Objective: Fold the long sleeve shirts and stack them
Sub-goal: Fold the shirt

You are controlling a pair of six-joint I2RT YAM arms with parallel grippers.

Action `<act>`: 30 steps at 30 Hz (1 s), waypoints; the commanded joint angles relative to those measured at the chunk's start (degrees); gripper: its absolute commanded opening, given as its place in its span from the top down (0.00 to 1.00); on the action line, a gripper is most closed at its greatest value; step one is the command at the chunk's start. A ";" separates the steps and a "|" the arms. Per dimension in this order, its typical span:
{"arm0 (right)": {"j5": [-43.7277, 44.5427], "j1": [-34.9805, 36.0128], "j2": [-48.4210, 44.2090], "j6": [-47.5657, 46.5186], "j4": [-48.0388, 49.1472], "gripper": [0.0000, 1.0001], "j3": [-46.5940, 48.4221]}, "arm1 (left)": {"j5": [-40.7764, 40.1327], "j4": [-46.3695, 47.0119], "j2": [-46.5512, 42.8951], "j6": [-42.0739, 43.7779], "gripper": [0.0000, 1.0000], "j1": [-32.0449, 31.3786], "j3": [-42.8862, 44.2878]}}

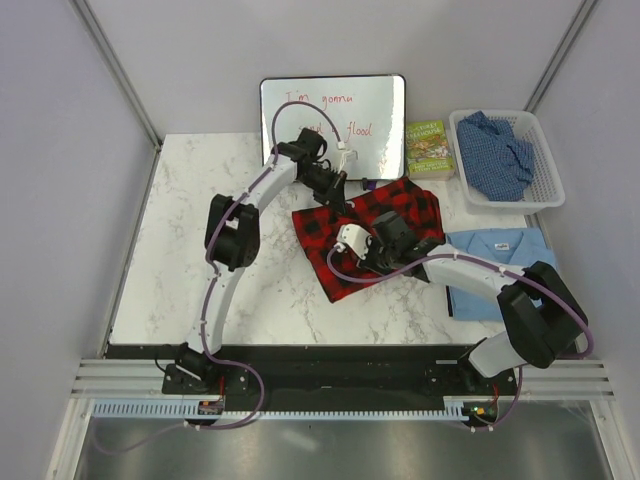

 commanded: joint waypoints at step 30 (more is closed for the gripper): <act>-7.89 -18.71 6.17 21.59 -18.40 0.51 18.75 | -18.42 6.85 -19.69 19.79 0.54 3.31 -33.90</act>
